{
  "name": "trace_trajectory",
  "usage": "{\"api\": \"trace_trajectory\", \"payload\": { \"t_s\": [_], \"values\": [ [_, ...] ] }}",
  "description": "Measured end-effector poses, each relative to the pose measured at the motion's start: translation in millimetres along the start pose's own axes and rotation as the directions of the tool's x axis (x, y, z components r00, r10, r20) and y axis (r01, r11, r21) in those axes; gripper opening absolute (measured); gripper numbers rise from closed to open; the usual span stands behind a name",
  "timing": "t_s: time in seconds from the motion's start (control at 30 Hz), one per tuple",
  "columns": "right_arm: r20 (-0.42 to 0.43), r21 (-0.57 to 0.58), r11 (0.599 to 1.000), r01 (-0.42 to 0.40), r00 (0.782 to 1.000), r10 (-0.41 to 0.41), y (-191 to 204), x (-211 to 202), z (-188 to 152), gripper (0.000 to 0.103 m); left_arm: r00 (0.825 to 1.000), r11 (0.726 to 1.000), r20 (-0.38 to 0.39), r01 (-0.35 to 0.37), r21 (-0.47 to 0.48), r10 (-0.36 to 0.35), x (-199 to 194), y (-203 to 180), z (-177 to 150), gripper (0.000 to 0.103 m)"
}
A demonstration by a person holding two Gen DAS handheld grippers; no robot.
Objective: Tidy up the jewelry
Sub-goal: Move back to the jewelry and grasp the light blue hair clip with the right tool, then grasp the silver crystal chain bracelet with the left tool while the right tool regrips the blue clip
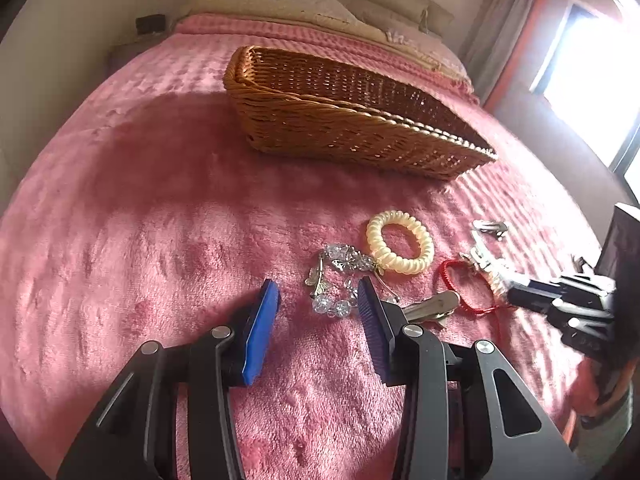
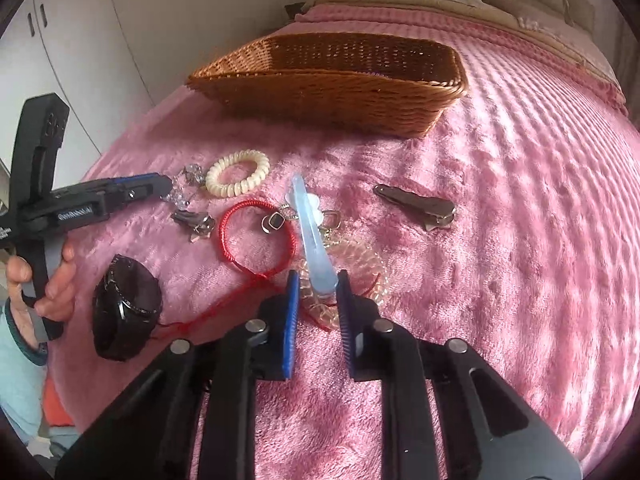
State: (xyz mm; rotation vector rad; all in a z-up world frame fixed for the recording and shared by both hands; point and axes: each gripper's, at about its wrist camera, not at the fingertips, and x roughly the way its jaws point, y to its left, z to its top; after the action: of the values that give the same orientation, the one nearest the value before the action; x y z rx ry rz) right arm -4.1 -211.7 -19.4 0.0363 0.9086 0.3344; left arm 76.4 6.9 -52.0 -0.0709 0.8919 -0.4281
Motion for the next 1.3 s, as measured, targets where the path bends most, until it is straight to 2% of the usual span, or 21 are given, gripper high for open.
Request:
{"api": "trace_trajectory", "payload": {
  "t_s": [0.07, 0.17, 0.3, 0.37, 0.47, 0.6, 0.7, 0.73, 0.8, 0.87, 0.9, 1.0, 1.07, 1.1, 1.23, 1.3],
  "values": [
    [0.015, 0.018, 1.0, -0.001, 1.0, 0.001, -3.1, -5.7, -2.1, 0.01, 1.0, 0.999, -0.011, -0.022, 0.029, 0.023, 2.9, -6.6, 0.1, 0.007],
    [0.044, 0.047, 0.999, 0.001, 0.999, -0.003, -6.4, -14.2, -4.1, 0.01, 0.998, 0.996, 0.004, -0.064, 0.057, 0.064, 1.7, -13.1, -0.7, 0.007],
    [0.077, 0.093, 0.995, 0.027, 0.996, -0.034, -16.2, -36.0, -11.0, 0.01, 0.999, 1.0, 0.047, -0.006, 0.006, 0.006, -18.8, -2.1, -1.3, 0.007],
    [0.102, 0.107, 0.991, 0.08, 0.991, -0.091, -22.0, -48.3, -17.3, 0.01, 0.998, 0.999, 0.065, 0.027, -0.038, -0.024, -33.7, 10.5, -5.2, 0.007],
    [0.1, 0.14, 0.97, 0.197, 0.972, -0.212, -32.6, -55.6, -28.7, 0.01, 0.997, 0.997, 0.072, 0.004, -0.075, 0.002, -49.6, 25.6, -17.3, 0.007],
    [0.045, 0.184, 0.949, 0.257, 0.962, -0.27, -43.2, -47.6, -41.5, 0.01, 1.0, 0.995, 0.029, -0.002, -0.104, 0.005, -59.3, 36.1, -36.6, 0.007],
    [0.013, 0.206, 0.946, 0.252, 0.966, -0.26, -48.6, -40.0, -49.6, 0.01, 1.0, 0.996, -0.019, 0.006, -0.084, -0.007, -59.8, 33.9, -52.2, 0.008],
    [0.013, 0.21, 0.945, 0.249, 0.966, -0.257, -49.3, -39.2, -51.8, 0.01, 0.999, 0.998, -0.029, 0.012, -0.069, -0.014, -61.1, 31.0, -56.3, 0.008],
    [0.021, 0.213, 0.946, 0.243, 0.967, -0.254, -49.6, -41.6, -54.2, 0.011, 0.999, 0.999, -0.047, 0.016, -0.043, -0.018, -63.7, 27.4, -61.3, 0.025],
    [0.019, 0.219, 0.948, 0.233, 0.97, -0.243, -50.0, -42.5, -57.7, 0.013, 0.999, 1.0, -0.043, 0.014, -0.024, -0.015, -69.7, 25.2, -61.5, 0.033],
    [0.025, 0.222, 0.948, 0.227, 0.971, -0.239, -51.9, -45.5, -60.6, 0.014, 0.999, 1.0, -0.03, -0.01, -0.017, 0.01, -72.7, 25.4, -60.2, 0.038],
    [0.039, 0.225, 0.948, 0.225, 0.97, -0.24, -52.7, -53.0, -64.4, 0.024, 0.998, 0.998, -0.003, -0.065, -0.008, 0.065, -73.2, 29.2, -52.8, 0.039],
    [0.053, 0.23, 0.946, 0.227, 0.968, -0.245, -54.3, -55.7, -61.7, 0.042, 0.998, 0.998, -0.006, -0.061, -0.003, 0.061, -65.9, 32.2, -45.1, 0.038],
    [0.063, 0.228, 0.947, 0.227, 0.967, -0.247, -54.7, -57.8, -59.4, 0.045, 0.998, 0.998, -0.016, -0.06, 0.0, 0.06, -59.9, 31.8, -41.8, 0.038],
    [0.073, 0.202, 0.953, 0.225, 0.967, -0.244, -52.0, -51.5, -45.3, 0.045, 0.996, 0.996, -0.032, -0.084, 0.03, 0.085, -46.9, 29.1, -39.5, 0.037],
    [0.039, 0.182, 0.951, 0.248, 0.965, -0.259, -49.4, -36.6, -39.5, 0.045, 0.994, 0.994, -0.027, -0.103, 0.046, 0.104, -46.4, 25.1, -39.6, 0.036]
  ]
}}
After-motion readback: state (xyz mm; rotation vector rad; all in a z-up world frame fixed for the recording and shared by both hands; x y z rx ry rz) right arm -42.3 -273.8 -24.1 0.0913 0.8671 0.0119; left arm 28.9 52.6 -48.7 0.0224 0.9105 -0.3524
